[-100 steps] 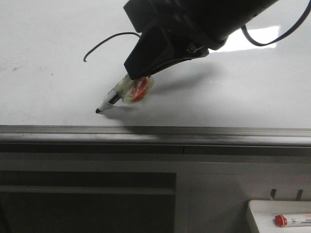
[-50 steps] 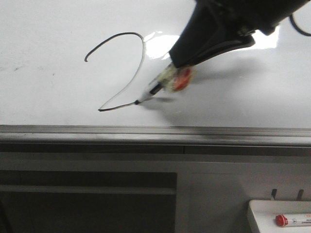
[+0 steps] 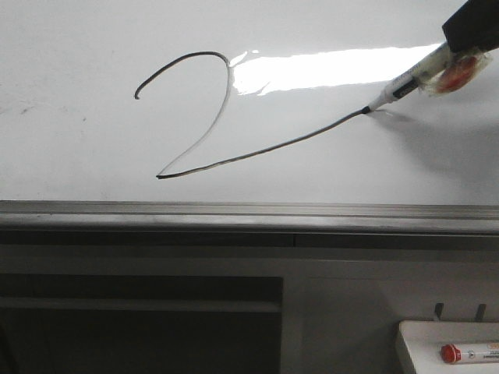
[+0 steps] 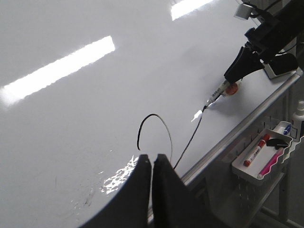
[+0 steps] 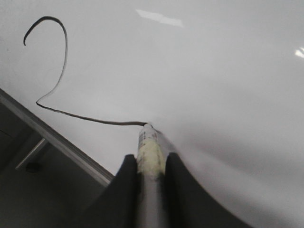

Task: Write number 2 on whiteboard

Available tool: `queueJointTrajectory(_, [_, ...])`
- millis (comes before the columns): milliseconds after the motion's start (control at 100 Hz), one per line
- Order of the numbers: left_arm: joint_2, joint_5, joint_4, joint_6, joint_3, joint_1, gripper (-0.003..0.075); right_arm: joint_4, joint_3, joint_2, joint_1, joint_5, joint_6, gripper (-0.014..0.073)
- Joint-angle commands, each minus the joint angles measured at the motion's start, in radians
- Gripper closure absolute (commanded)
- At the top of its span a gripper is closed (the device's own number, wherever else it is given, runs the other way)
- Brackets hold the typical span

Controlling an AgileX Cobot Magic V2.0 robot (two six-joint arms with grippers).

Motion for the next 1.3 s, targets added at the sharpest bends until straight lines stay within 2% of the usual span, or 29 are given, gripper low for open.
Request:
queueJointTrajectory(0, [0.018,-0.071,0.005,-0.011,-0.022,0.004,0.0741,0.004,-0.029,-0.021,-0.022,-0.075,-0.010,0.0643])
queueJointTrajectory(160, [0.020,-0.103,-0.039,-0.009,-0.022,0.004,0.0739,0.136,-0.079,-0.121,0.060,0.075,-0.090,0.0643])
queueJointTrajectory(270, [0.055,-0.110,-0.108,0.030,-0.033,0.004,0.0705,0.210,-0.135,-0.206,0.167,0.100,-0.104,0.0643])
queueJointTrajectory(350, [0.129,-0.110,-0.205,0.085,-0.052,0.004,0.0609,0.214,-0.179,-0.244,0.255,0.100,-0.104,0.0643])
queueJointTrajectory(500, [0.305,-0.110,-0.441,0.355,-0.113,0.004,0.0321,0.202,-0.230,-0.255,0.405,0.100,-0.104,0.0643])
queueJointTrajectory(570, [0.391,-0.106,-0.529,0.430,-0.155,0.004,0.0260,0.158,-0.230,-0.253,0.451,0.101,-0.099,0.0643])
queueJointTrajectory(700, [0.530,-0.071,-0.614,0.462,-0.232,0.000,0.0284,0.081,-0.230,-0.225,0.504,0.135,-0.053,0.0643])
queueJointTrajectory(860, [0.660,0.056,-0.631,0.505,-0.299,0.000,0.0393,0.077,-0.230,-0.197,0.566,0.135,-0.053,0.0643])
queueJointTrajectory(1009, [0.741,0.091,-0.665,0.548,-0.308,0.000,0.0477,0.077,-0.230,-0.169,0.633,0.104,-0.053,0.0643])
queueJointTrajectory(1289, [0.812,0.075,-0.671,0.548,-0.308,0.000,0.0478,0.077,-0.235,-0.135,0.789,-0.003,-0.059,0.0643])
